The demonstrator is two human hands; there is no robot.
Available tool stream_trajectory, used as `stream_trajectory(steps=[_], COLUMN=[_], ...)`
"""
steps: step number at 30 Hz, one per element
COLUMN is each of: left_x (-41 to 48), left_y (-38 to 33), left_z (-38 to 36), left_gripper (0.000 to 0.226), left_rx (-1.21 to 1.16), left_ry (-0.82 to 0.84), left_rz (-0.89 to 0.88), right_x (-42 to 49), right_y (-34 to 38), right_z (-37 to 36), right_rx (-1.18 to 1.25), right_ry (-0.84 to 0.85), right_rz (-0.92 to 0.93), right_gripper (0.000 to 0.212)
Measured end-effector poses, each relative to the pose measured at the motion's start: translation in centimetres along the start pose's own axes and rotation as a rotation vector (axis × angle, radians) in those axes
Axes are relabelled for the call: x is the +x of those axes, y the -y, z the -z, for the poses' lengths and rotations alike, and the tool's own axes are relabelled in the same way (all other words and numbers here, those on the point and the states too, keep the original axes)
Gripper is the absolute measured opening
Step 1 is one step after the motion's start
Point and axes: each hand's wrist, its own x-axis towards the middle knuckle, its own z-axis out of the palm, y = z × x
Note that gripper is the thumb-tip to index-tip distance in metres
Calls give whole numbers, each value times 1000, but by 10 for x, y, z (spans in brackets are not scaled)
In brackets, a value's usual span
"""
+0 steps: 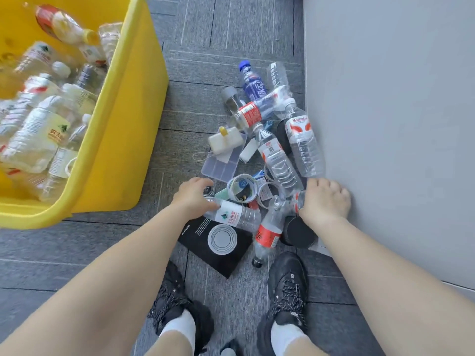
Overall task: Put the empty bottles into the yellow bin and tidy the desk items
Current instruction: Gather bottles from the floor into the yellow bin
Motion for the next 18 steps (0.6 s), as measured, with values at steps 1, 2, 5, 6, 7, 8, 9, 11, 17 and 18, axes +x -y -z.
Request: stream_trajectory(steps=[1, 2, 5, 6, 7, 8, 9, 11, 17, 18], left_x=[5, 8, 14, 16, 16, 16, 16, 14, -3, -7], left_y=[2, 4, 12, 13, 15, 16, 18, 22, 27, 26], left_z=[-5, -10, -28, -34, -38, -42, -45, -48, -47, -46], left_gripper=[70, 71, 71, 71, 71, 70, 68, 58, 39, 47], left_rx=[52, 121, 289, 301, 305, 319, 346, 416, 400, 372], left_ry=[29, 55, 96, 99, 96, 84, 61, 7, 43, 79], left_rz=[2, -3, -3, 18, 47, 71, 85, 88, 114, 128], right_x=[2, 4, 7, 7, 7, 7, 7, 4, -8, -11], right_y=[2, 3, 5, 4, 3, 3, 2, 2, -4, -4], right_z=[0, 0, 2, 3, 4, 5, 5, 5, 15, 18], right_rx=[-10, -25, -67, -74, -76, -77, -80, -87, -72, -69], right_ry=[-10, -12, 10, 20, 27, 32, 34, 35, 7, 6], right_rz=[-3, 0, 12, 16, 22, 29, 37, 54, 68, 72], right_gripper=[43, 43, 43, 45, 48, 50, 50, 48, 39, 39])
